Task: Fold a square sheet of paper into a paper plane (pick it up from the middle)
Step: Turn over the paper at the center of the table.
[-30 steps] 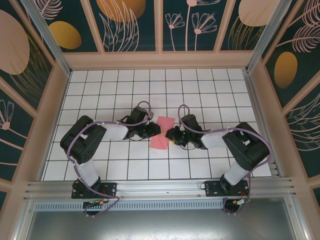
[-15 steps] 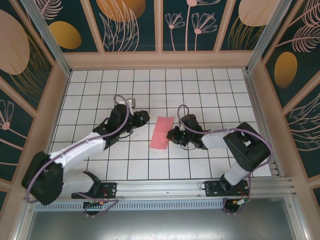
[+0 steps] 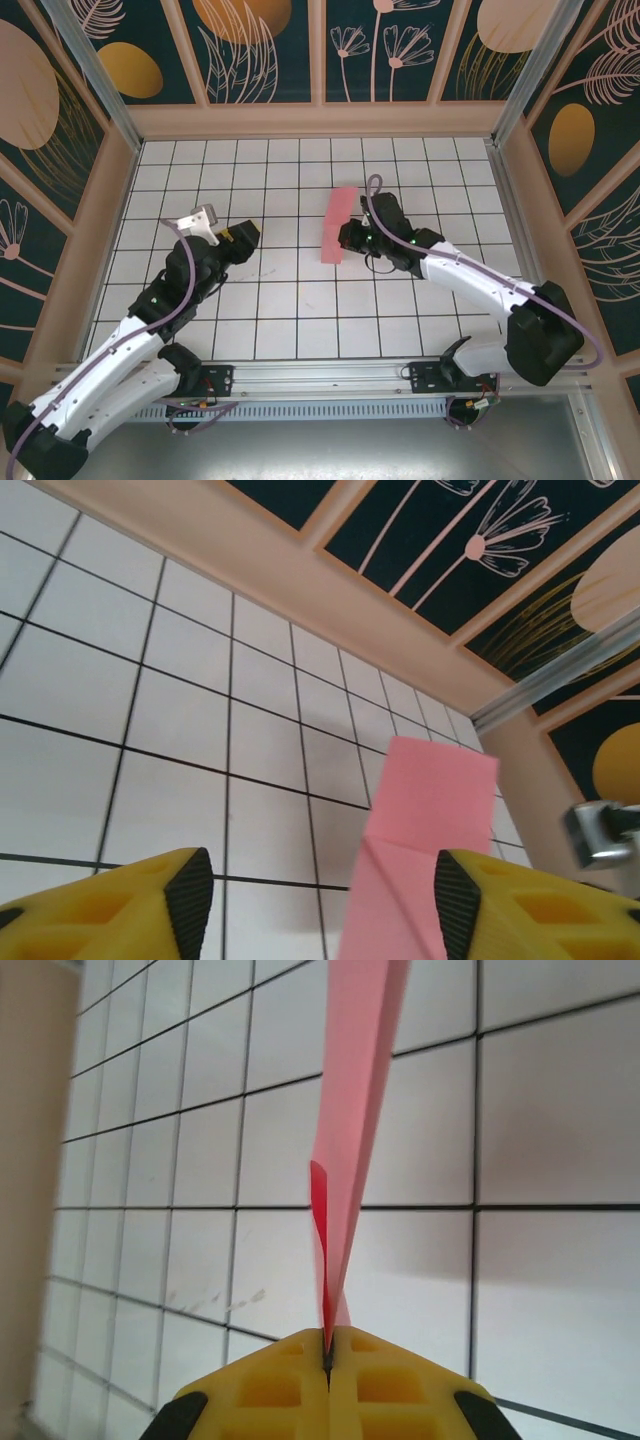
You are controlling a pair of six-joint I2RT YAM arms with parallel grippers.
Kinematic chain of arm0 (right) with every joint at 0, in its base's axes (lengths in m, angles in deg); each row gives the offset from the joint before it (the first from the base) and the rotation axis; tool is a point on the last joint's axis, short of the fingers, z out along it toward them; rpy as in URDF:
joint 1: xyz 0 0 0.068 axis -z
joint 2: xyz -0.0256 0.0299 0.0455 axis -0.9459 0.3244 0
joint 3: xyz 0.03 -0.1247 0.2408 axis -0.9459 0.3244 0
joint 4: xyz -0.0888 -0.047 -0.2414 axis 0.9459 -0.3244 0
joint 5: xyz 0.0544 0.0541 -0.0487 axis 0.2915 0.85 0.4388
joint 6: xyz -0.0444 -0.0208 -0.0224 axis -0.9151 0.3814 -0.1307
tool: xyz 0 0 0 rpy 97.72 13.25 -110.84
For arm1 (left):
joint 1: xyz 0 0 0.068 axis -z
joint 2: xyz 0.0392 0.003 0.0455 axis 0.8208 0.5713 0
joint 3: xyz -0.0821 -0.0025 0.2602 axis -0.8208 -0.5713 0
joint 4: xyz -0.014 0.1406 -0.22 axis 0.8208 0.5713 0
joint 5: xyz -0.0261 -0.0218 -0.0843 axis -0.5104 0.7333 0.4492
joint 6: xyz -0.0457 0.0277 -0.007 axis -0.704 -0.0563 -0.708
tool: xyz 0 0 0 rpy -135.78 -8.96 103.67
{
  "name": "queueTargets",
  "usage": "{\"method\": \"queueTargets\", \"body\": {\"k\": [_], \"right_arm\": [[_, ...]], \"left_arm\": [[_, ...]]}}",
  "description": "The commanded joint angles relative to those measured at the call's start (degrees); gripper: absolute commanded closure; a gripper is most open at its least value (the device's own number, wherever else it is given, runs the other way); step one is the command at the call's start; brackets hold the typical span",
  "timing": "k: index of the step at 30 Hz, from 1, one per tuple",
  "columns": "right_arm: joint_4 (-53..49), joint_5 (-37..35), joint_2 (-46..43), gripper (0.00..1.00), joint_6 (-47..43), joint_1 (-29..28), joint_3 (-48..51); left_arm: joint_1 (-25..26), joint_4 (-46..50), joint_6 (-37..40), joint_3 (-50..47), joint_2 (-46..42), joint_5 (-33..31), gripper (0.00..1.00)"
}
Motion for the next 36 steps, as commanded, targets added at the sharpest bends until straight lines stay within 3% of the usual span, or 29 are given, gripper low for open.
{"method": "queueTargets", "body": {"k": [1, 4, 9, 16, 20, 26, 32, 34, 36], "right_arm": [[-20.2, -18.7, -0.1, 0.99, -4.0, -4.8, -7.1], [-31.0, -30.2, 2.5, 1.00, -1.6, -9.7, -13.2], [-45.4, -40.8, 10.2, 1.00, 5.5, -15.1, -20.6], [-58.9, -46.7, 26.6, 1.00, 14.0, -20.0, -30.8], [-60.0, -46.9, 35.7, 1.00, 13.5, -20.2, -36.5], [-50.4, -40.8, 44.9, 1.00, 5.0, -19.7, -40.9], [-32.3, -24.0, 46.6, 1.00, -0.1, -18.2, -33.5], [-25.0, -16.6, 45.2, 0.96, -1.1, -17.2, -30.1], [-18.5, -10.5, 42.8, 0.86, -1.1, -16.3, -26.5]], "left_arm": [[-0.2, 7.6, 2.6, 1.3, -0.8, -2.7, 0.32], [-0.2, 11.2, 4.5, 2.7, -1.2, -2.9, 0.24], [-0.2, 14.3, 4.1, 1.6, -3.4, -4.7, 0.15], [-0.2, 14.2, 2.2, -1.6, -8.8, -6.5, 0.09], [-0.2, 15.0, 4.1, -0.9, -9.1, -8.0, 0.04], [-0.2, 14.8, 2.4, -2.1, -9.7, -7.6, 0.03], [-0.2, 15.3, -1.4, -3.0, -9.8, -5.1, 0.02], [-0.2, 15.1, -2.3, -3.3, -9.8, -3.3, 0.02], [-0.2, 14.3, -2.7, -3.7, -9.6, -1.7, 0.01]]}}
